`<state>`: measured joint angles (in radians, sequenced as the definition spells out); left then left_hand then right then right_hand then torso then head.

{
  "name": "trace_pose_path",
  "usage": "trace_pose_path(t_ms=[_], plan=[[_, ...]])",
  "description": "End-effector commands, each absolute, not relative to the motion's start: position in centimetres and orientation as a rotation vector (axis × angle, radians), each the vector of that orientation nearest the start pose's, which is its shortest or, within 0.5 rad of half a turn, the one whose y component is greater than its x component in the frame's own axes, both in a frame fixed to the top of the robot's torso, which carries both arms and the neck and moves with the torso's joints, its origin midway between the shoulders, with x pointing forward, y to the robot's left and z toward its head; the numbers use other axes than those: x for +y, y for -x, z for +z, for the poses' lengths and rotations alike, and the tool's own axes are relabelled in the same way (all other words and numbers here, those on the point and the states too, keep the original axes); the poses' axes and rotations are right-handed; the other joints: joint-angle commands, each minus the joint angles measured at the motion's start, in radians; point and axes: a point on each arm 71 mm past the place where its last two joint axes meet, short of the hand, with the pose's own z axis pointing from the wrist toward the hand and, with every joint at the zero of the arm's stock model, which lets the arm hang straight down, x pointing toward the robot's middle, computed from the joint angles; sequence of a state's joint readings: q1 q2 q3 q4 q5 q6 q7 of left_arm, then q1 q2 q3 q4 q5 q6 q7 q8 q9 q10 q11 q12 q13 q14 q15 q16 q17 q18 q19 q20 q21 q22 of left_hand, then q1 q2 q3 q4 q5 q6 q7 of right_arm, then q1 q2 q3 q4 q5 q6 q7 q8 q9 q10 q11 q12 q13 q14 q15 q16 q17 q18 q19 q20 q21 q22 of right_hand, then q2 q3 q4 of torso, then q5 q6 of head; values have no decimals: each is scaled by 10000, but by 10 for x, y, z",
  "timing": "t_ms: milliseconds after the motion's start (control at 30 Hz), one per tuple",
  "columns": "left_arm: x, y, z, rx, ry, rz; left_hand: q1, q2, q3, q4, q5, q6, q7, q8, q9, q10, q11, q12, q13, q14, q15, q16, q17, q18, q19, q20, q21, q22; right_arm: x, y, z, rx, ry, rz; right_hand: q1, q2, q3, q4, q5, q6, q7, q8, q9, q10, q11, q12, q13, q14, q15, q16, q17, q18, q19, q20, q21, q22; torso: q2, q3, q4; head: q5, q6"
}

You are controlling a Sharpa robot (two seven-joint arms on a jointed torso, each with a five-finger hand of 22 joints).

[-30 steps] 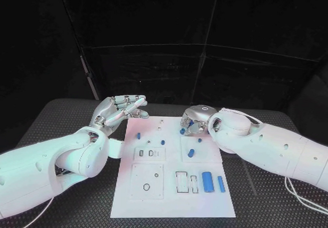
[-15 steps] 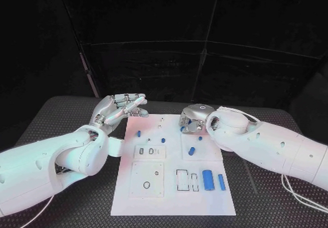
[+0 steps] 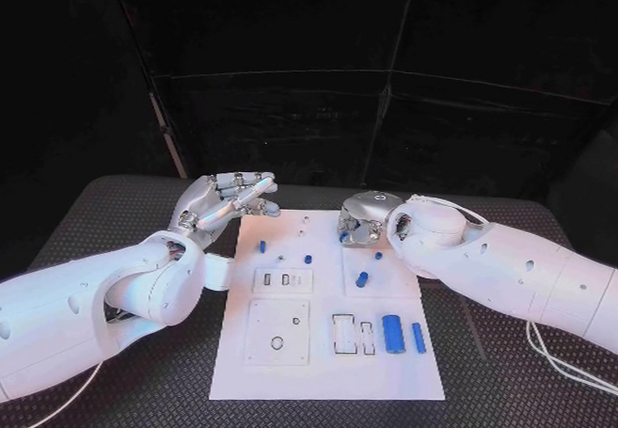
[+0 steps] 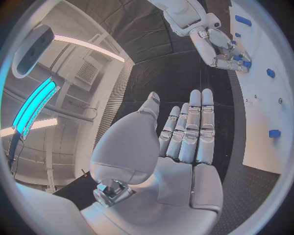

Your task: Assemble the parts on the task board

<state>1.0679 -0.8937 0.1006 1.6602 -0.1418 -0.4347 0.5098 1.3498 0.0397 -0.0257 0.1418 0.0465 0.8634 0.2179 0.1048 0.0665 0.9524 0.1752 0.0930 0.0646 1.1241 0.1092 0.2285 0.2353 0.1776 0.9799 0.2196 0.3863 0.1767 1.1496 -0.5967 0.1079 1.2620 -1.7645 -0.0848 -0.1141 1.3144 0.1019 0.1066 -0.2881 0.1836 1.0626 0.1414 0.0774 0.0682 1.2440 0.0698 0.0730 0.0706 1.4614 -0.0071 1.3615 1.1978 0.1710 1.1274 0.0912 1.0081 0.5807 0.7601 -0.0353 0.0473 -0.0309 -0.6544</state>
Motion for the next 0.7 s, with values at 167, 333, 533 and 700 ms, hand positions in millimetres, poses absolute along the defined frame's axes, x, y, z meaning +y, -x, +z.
trace_pose_path(t_ms=[167, 333, 533, 700], plan=[[201, -460, -164, 12561, 9690, -16047, 55, 57, -20, -59, 39, 46, 92, -52, -12, -15, 25, -79, -14, -25, 67, -49, 16, 30, 53, -12, 34, 2, -145, -533, -189, 17027, 4273, 4627, 288, 68, 475, -20, -125, 254, 7, 45, 7, 122, -13, -1, 35, 509, -73, 128, 107, -84, 255, -16, 485, 583, 19, -8, 3, -23, -50], [201, -461, -165, 12579, 9698, -16046, 60, 85, -17, -65, 40, 58, 93, -65, -10, -34, 31, -110, -14, -34, 74, -75, 34, 27, 45, -7, 29, -2, -146, -534, -188, 16947, 4255, 4614, 314, -105, 958, 7, -191, 339, 40, -7, -10, 181, 6, -13, 66, 507, -55, 210, 176, -104, 205, -7, 716, 793, 26, -20, 1, -61, -80], [201, -461, -165, 12619, 9697, -16088, 63, 97, -16, -69, 39, 65, 94, -71, -9, -49, 34, -127, -15, -29, 75, -82, 45, 28, 45, -6, 28, -3, -143, -533, -187, 16837, 4279, 4712, 262, -208, 1185, 20, -263, 337, 57, -49, -16, 160, 23, -35, 71, 504, -38, 244, 200, -109, 171, 10, 816, 886, 34, -27, 22, -82, -87], [202, -460, -164, 12626, 9696, -16084, 64, 100, -16, -70, 39, 65, 95, -73, -9, -54, 35, -133, -16, -26, 75, -85, 48, 29, 45, -6, 28, -4, -138, -527, -179, 16071, 4242, 5197, 232, -397, 1631, 25, -64, 401, 85, -73, -13, 182, 36, -39, 90, 521, -21, 350, 318, -126, 161, 23, 1032, 1101, 39, -34, 14, -54, -86]])
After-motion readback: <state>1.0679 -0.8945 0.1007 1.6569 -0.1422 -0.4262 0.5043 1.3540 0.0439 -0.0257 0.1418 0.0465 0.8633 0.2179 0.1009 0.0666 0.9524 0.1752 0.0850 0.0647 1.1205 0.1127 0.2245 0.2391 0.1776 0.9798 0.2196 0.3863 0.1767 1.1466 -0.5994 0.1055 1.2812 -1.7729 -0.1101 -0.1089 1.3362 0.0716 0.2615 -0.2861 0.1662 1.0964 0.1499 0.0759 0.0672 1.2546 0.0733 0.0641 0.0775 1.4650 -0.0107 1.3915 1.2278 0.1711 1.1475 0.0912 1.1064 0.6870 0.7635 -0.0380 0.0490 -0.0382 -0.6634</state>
